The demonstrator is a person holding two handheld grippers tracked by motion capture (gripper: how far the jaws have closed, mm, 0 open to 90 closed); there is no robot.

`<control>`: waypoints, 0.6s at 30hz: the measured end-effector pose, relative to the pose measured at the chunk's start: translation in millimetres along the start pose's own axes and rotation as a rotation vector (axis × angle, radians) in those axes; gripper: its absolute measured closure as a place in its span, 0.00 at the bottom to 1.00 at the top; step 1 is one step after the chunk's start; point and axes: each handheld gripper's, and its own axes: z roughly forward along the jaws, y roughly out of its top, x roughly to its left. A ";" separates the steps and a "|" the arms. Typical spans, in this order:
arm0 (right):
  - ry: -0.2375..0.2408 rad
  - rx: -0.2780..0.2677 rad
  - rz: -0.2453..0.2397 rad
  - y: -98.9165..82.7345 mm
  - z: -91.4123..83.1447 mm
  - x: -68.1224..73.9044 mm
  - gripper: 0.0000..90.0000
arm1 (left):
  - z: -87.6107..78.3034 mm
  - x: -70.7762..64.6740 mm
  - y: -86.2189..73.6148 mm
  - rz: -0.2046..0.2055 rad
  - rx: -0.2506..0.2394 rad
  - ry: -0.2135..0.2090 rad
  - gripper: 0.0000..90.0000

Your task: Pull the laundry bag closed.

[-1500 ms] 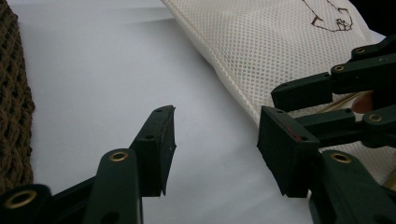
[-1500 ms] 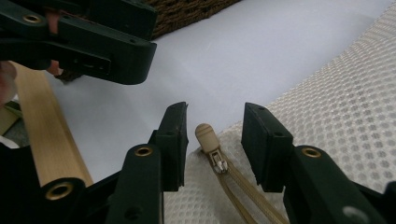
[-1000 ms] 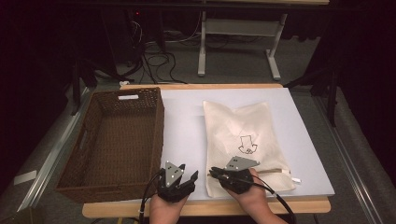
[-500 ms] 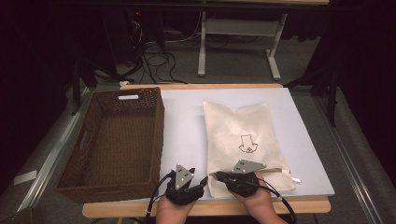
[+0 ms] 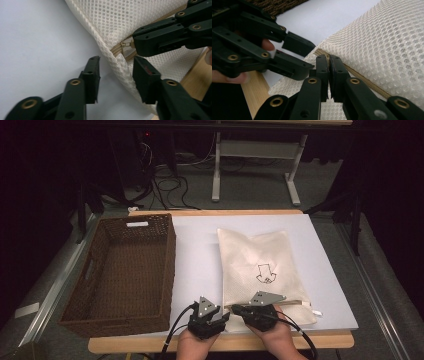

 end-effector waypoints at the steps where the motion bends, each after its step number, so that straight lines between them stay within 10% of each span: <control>1: 0.000 0.001 -0.001 -0.1 0.1 0.2 0.97 | 1.5 1.5 0.4 -0.024 -0.002 -0.016 0.68; 8: 0.002 0.001 0.001 -0.8 -0.1 -0.3 0.97 | 0.2 2.8 0.0 -0.030 -0.009 -0.010 0.90; 18: 0.000 0.004 -0.003 -1.8 2.6 0.6 0.97 | -2.1 -2.2 0.4 0.011 -0.024 0.003 0.94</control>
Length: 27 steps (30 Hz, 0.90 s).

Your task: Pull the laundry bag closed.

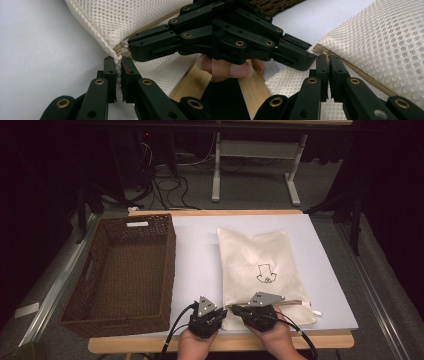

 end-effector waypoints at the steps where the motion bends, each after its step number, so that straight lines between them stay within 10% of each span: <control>1: -0.002 -0.001 -0.002 0.1 -0.1 0.3 0.97 | -0.1 -0.1 0.0 0.000 -0.001 -0.001 0.94; 27: 0.005 0.005 0.012 -4.4 -14.2 -1.1 0.98 | -5.2 -8.9 3.5 0.065 -0.016 -0.002 0.95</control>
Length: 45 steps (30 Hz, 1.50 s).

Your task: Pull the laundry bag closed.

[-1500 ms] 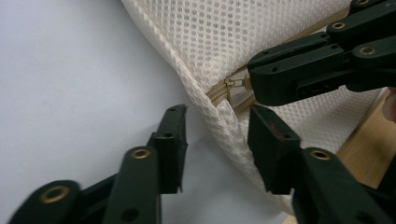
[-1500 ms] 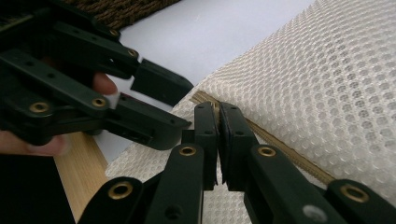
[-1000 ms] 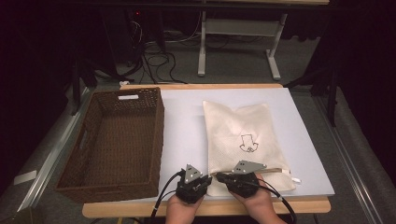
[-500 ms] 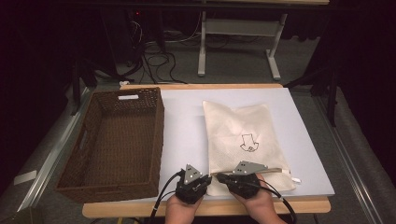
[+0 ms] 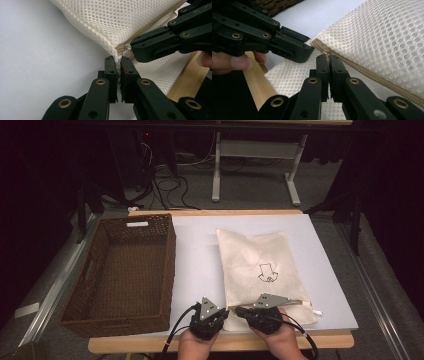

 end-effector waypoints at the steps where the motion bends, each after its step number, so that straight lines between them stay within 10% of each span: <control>1: 0.000 0.002 -0.004 0.0 -0.5 0.1 0.98 | 0.1 -0.2 0.2 0.001 0.000 -0.004 0.95; 45: -0.006 -0.014 -0.028 -3.6 -3.7 -1.1 0.98 | -2.4 -1.3 0.8 -0.002 -0.014 -0.008 0.95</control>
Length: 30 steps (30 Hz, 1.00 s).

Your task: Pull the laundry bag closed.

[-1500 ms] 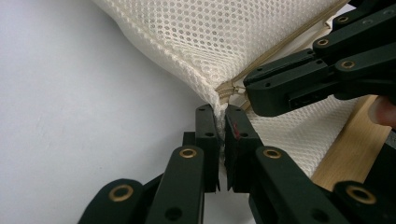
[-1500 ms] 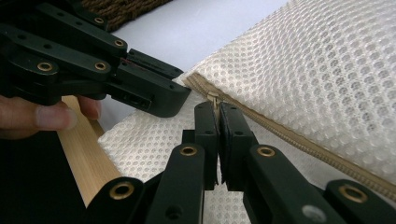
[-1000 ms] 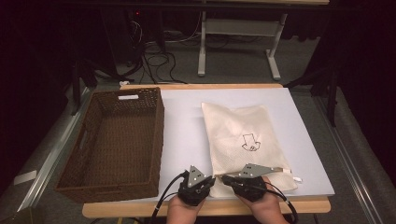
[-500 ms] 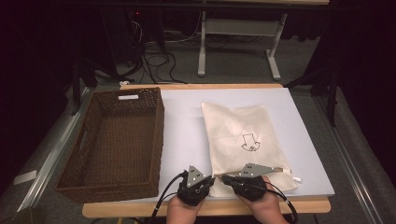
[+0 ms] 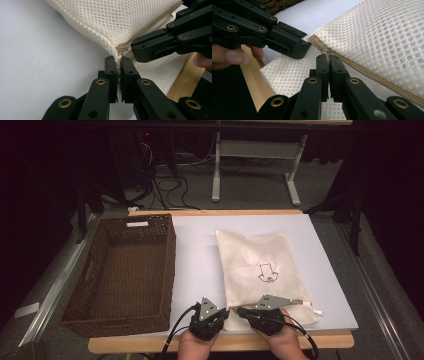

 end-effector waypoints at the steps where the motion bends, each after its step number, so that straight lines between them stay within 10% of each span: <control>1: -0.001 0.003 0.000 -0.1 -0.1 0.1 0.98 | 0.2 -0.1 0.0 0.001 0.002 0.001 0.95; 30: -0.021 0.035 0.027 -5.9 -2.1 -11.0 0.98 | -6.0 5.7 0.5 -0.045 -0.017 -0.012 0.96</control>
